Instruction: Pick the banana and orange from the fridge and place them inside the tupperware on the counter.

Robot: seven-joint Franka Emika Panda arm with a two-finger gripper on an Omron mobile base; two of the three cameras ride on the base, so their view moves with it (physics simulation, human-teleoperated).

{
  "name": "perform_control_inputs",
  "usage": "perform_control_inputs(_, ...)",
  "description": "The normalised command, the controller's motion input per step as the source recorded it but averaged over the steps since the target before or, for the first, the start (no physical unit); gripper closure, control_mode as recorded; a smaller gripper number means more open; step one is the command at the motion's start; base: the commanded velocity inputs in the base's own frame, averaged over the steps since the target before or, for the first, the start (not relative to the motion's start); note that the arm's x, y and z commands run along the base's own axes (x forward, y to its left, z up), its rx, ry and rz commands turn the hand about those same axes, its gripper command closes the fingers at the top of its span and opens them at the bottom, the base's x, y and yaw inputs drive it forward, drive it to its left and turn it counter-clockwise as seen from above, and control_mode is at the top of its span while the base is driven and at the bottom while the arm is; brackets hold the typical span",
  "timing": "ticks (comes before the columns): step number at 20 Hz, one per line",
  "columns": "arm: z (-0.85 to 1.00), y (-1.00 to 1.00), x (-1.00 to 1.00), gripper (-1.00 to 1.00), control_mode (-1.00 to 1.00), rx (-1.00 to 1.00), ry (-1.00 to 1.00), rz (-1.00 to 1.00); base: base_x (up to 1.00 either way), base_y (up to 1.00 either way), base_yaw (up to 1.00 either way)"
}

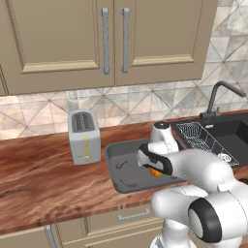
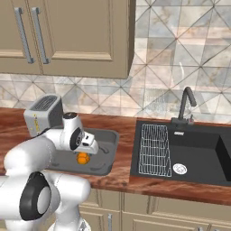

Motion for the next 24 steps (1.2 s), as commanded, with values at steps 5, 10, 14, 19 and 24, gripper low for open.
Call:
perform_control_inputs(5, 0.04, 0.01, -0.22, -1.0, -1.0, 0.0, -0.06, 0.0, 0.0, 0.0, 0.0)
perform_control_inputs(10, 0.31, 0.0, -0.46, -1.0, -1.0, 0.0, -0.16, 0.0, 0.0, 0.0, 0.0)
perform_control_inputs(14, 0.56, 0.0, -0.5, -1.0, -1.0, 0.0, -0.15, 0.0, 0.0, 0.0, 0.0)
perform_control_inputs(19, 0.68, 0.0, -0.48, -1.0, -1.0, 0.0, -0.07, 0.01, 0.0, 0.0, 0.0)
perform_control_inputs(24, 0.74, 0.0, -0.51, -1.0, -1.0, 0.0, -0.01, 0.0, 0.0, 0.0, 0.0)
